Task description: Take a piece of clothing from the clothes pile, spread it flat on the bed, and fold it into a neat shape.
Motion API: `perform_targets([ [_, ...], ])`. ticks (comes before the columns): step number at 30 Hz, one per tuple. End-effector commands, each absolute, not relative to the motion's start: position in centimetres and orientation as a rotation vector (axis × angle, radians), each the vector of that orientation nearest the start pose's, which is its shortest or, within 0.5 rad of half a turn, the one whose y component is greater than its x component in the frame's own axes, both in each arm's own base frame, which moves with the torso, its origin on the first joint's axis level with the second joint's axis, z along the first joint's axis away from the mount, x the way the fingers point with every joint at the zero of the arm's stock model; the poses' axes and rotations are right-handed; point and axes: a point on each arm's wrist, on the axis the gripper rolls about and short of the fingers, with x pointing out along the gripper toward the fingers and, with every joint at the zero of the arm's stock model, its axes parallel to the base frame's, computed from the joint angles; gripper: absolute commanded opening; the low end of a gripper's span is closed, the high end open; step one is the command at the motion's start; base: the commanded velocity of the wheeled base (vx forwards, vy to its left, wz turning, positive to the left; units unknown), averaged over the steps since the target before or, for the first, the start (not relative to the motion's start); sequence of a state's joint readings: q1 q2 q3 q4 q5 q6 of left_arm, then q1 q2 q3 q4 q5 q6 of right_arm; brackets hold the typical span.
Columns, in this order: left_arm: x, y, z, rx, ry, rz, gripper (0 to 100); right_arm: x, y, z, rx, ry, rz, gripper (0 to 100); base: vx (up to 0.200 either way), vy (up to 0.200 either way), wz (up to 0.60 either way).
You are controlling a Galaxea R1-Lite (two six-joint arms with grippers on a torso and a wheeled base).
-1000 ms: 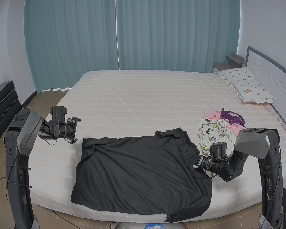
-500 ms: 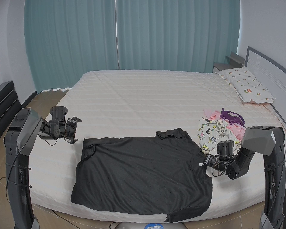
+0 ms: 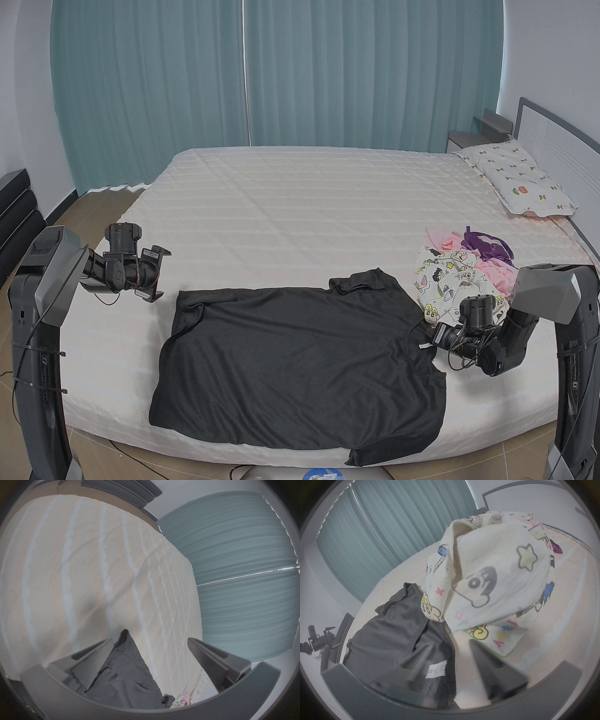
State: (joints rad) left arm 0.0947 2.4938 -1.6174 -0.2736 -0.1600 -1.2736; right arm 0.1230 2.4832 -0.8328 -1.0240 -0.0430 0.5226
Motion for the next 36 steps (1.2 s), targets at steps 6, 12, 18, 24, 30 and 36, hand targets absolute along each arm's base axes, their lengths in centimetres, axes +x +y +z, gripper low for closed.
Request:
perform_targets([
  [6, 48.1, 4.0, 4.0, -1.28, 0.582, 0.325, 100, 36.5, 5.3, -3.5, 0.449, 0.616, -0.075, 100, 0.0, 0.0, 0.0],
  [12, 47.4, 3.0, 3.7, -1.17, 0.625, 0.3, 100, 35.9, 5.7, -2.2, 0.445, 0.608, -0.06, 100, 0.0, 0.0, 0.0],
  [18, 46.0, 2.8, 4.2, -1.181, 0.665, 0.279, 100, 35.0, 6.2, -2.3, 0.439, 0.632, -0.052, 100, 0.0, 0.0, 0.0],
  [24, 44.2, 2.5, 4.8, -1.211, 0.733, 0.229, 100, 34.8, 6.6, -2.1, 0.435, 0.633, -0.04, 100, 0.0, 0.1, 0.0],
  [30, 44.0, 2.6, 5.1, -1.221, 0.735, 0.228, 100, 34.5, 7.3, -1.7, 0.432, 0.631, -0.019, 100, 0.0, 0.2, 0.0],
  [36, 44.0, 2.8, 4.8, -1.252, 0.741, 0.248, 100, 34.5, 7.7, -1.7, 0.432, 0.633, -0.008, 100, 0.0, 0.2, 0.0],
])
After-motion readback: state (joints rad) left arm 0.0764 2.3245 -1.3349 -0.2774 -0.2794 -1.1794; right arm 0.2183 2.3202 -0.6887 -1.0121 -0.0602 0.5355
